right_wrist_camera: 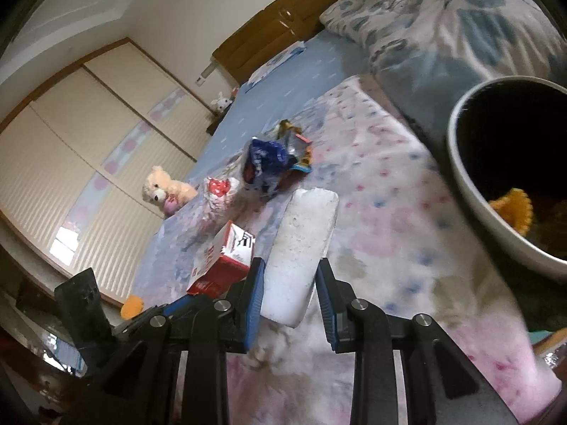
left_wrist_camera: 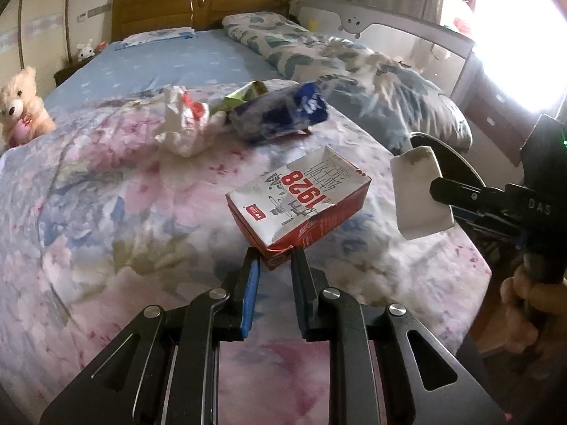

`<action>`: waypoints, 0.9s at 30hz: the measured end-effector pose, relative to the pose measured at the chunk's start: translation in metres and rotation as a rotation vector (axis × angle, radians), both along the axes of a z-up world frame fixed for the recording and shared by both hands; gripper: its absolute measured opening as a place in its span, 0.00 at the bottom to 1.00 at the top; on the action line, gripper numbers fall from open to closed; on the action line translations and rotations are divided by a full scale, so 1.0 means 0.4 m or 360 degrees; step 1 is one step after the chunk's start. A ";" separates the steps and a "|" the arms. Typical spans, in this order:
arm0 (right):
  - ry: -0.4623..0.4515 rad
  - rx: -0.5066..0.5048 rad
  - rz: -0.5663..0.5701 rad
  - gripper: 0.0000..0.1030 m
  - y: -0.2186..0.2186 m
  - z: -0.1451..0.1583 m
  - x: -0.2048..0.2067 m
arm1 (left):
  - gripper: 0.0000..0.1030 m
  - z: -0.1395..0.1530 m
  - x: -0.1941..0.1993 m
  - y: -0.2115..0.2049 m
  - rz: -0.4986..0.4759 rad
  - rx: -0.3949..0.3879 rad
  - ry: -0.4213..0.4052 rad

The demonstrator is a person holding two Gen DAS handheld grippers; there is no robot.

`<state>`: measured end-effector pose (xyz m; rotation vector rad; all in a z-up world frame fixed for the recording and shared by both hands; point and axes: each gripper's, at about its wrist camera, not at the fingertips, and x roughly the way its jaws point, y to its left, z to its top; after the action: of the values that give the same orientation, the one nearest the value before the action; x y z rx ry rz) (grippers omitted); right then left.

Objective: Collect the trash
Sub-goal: 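Carry the red-white box and white foam block with both grippers over the bin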

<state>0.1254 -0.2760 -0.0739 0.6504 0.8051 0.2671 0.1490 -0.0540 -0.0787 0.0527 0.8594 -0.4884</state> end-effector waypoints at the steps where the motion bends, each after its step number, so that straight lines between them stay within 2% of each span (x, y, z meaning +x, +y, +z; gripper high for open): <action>1: -0.0006 -0.0010 -0.0011 0.28 -0.010 0.002 -0.011 | 0.16 0.002 -0.006 -0.008 -0.0006 -0.0008 0.0003; 13: -0.0065 -0.0096 -0.0157 0.28 -0.119 0.034 -0.109 | 0.16 0.034 -0.055 -0.137 -0.0147 -0.0032 -0.0025; 27: -0.0102 -0.0133 -0.0305 0.28 -0.230 0.055 -0.164 | 0.16 0.061 -0.066 -0.254 -0.0264 -0.0011 -0.0059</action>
<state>0.0598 -0.3680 -0.0520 0.6324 0.6836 0.0792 0.1227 -0.1554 -0.0541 0.1270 0.8203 -0.6441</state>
